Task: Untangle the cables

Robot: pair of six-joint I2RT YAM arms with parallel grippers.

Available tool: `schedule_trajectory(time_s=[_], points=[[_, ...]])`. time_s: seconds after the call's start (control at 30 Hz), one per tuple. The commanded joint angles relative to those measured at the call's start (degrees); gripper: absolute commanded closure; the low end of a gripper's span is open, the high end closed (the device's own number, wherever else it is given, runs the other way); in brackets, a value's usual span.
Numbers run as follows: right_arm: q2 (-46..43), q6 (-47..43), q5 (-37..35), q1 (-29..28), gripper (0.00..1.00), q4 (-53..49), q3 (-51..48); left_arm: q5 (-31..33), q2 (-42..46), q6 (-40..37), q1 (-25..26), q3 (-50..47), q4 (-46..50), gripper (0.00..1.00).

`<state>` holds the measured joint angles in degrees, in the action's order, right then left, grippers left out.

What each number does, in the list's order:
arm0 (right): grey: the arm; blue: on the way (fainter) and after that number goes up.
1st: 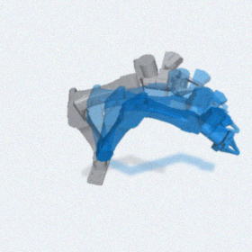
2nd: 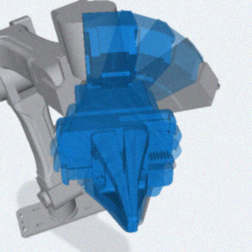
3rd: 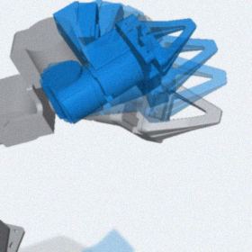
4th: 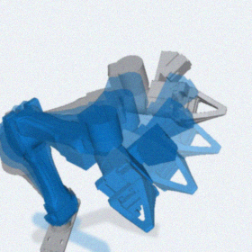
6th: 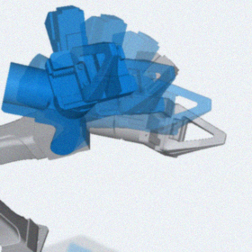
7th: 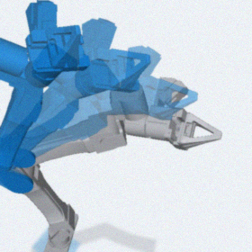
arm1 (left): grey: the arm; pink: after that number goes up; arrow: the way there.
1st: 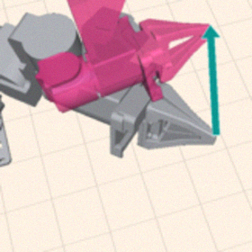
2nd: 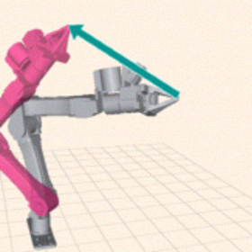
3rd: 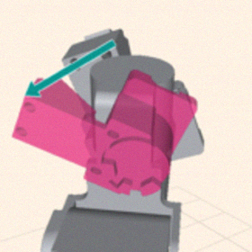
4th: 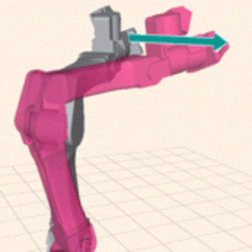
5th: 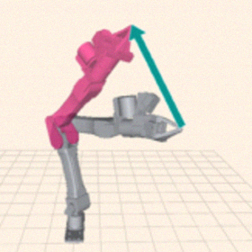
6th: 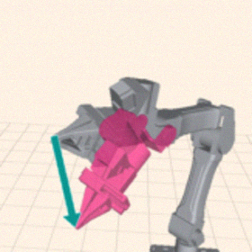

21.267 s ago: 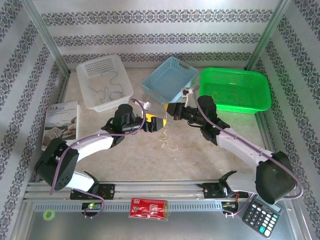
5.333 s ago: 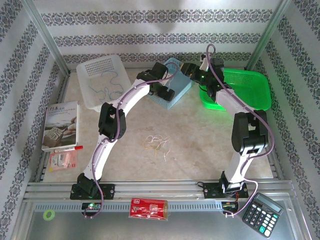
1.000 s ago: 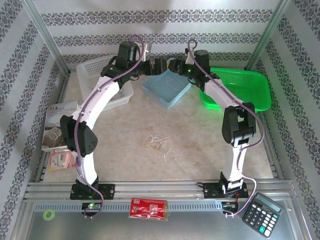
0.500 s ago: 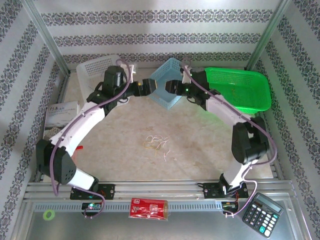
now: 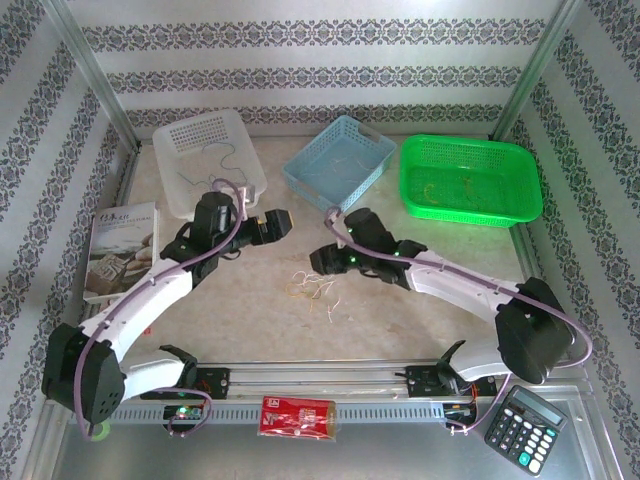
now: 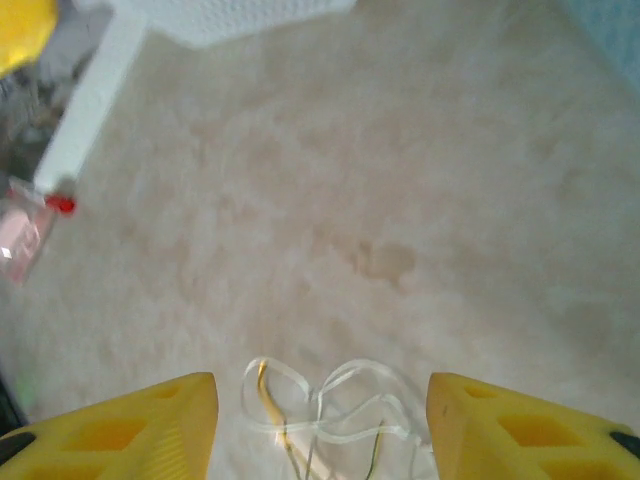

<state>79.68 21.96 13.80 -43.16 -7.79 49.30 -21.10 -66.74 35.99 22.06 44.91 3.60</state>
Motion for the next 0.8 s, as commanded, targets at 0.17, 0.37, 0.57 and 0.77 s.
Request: schedule_trajectory(time_s=[0.17,0.37,0.57,0.77], points=[[-2.2,3.9,-7.1,-10.6,0.53,-4.2,-4.0,3.4,5.7,2.8,0.2,-8.6,-2.0,0.00],[0.5,11.1,-12.5,-18.0,0.58,-4.3,-5.5,5.4,7.6,4.9,0.1,-11.3,-3.6,0.00],[7.0,15.4,-15.8,-20.7,0.64,-4.3,-4.3,6.7,7.5,5.9,0.1,-11.3,-4.8,0.00],[11.5,17.1,-19.1,-20.7,0.67,-4.5,-3.2,7.2,7.9,5.9,0.1,-11.3,-5.3,0.00]])
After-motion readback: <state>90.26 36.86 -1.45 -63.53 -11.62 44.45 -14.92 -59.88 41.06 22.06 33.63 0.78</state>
